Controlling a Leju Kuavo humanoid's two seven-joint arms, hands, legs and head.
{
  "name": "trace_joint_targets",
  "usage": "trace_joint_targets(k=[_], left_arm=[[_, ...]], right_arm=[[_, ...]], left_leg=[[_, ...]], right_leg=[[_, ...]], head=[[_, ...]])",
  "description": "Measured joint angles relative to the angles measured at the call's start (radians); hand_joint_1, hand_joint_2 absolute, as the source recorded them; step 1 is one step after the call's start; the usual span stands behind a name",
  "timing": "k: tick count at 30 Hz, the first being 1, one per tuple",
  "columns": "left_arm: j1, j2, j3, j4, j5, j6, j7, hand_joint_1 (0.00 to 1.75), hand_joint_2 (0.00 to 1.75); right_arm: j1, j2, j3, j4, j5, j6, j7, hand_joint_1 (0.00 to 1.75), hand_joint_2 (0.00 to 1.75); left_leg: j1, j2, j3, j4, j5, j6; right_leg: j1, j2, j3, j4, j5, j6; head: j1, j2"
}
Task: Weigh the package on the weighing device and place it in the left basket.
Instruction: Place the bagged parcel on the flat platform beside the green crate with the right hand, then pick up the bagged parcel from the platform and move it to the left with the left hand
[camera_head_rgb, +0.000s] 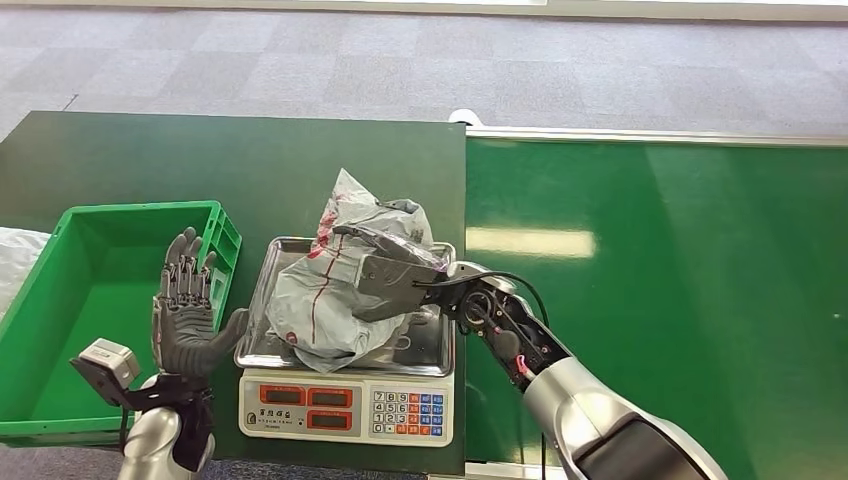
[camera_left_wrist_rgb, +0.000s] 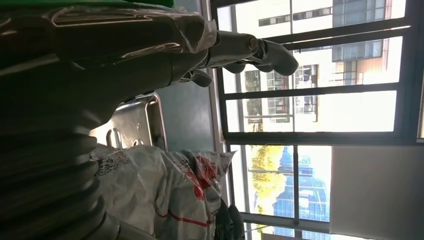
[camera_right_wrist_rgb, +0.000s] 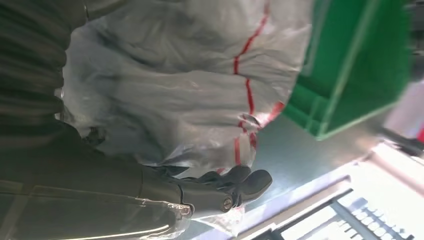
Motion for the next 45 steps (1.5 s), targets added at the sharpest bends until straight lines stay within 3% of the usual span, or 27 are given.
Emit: trace_joint_targets(k=[4, 11, 18, 23, 36, 45], left_arm=[[0.004, 0.001, -0.001, 0.002, 0.0, 0.009, -0.006, 0.0, 1.75], [0.053, 0.001, 0.003, -0.053, -0.002, 0.006, -0.007, 0.0, 1.75], [0.066, -0.006, 0.005, -0.078, -0.025, -0.034, -0.007, 0.0, 1.75], [0.046, -0.011, -0.001, -0.078, -0.041, -0.044, -0.007, 0.0, 1.75], [-0.01, -0.016, -0.043, -0.051, -0.039, -0.121, -0.007, 0.0, 1.75], [-0.06, 0.0, -0.134, -0.033, -0.295, -0.063, 0.056, 0.0, 1.75]], right_arm=[[0.009, -0.007, -0.042, -0.027, -0.065, -0.035, -0.024, 0.0, 1.75], [0.045, -0.017, -0.099, -0.101, -0.007, -0.356, -0.01, 0.0, 1.75], [0.202, -0.02, -0.199, -0.248, -0.025, -0.509, -0.116, 0.0, 1.75], [0.294, -0.026, -0.25, -0.361, -0.034, -0.522, -0.145, 0.0, 1.75], [0.389, -0.032, -0.324, -0.542, -0.08, -0.513, -0.215, 0.0, 1.75], [0.469, -0.031, -0.384, -0.624, -0.18, -0.456, -0.209, 0.0, 1.75]], left_leg=[[0.0, 0.0, 0.0, 0.0, 0.0, 0.0], [0.0, 0.0, 0.0, 0.0, 0.0, 0.0], [0.0, 0.0, 0.0, 0.0, 0.0, 0.0], [0.0, 0.0, 0.0, 0.0, 0.0, 0.0], [0.0, 0.0, 0.0, 0.0, 0.0, 0.0], [0.0, 0.0, 0.0, 0.0, 0.0, 0.0]], right_leg=[[0.0, 0.0, 0.0, 0.0, 0.0, 0.0], [0.0, 0.0, 0.0, 0.0, 0.0, 0.0], [0.0, 0.0, 0.0, 0.0, 0.0, 0.0], [0.0, 0.0, 0.0, 0.0, 0.0, 0.0], [0.0, 0.0, 0.0, 0.0, 0.0, 0.0], [0.0, 0.0, 0.0, 0.0, 0.0, 0.0]], head=[[0.0, 0.0], [0.0, 0.0], [0.0, 0.0], [0.0, 0.0], [0.0, 0.0], [0.0, 0.0]])
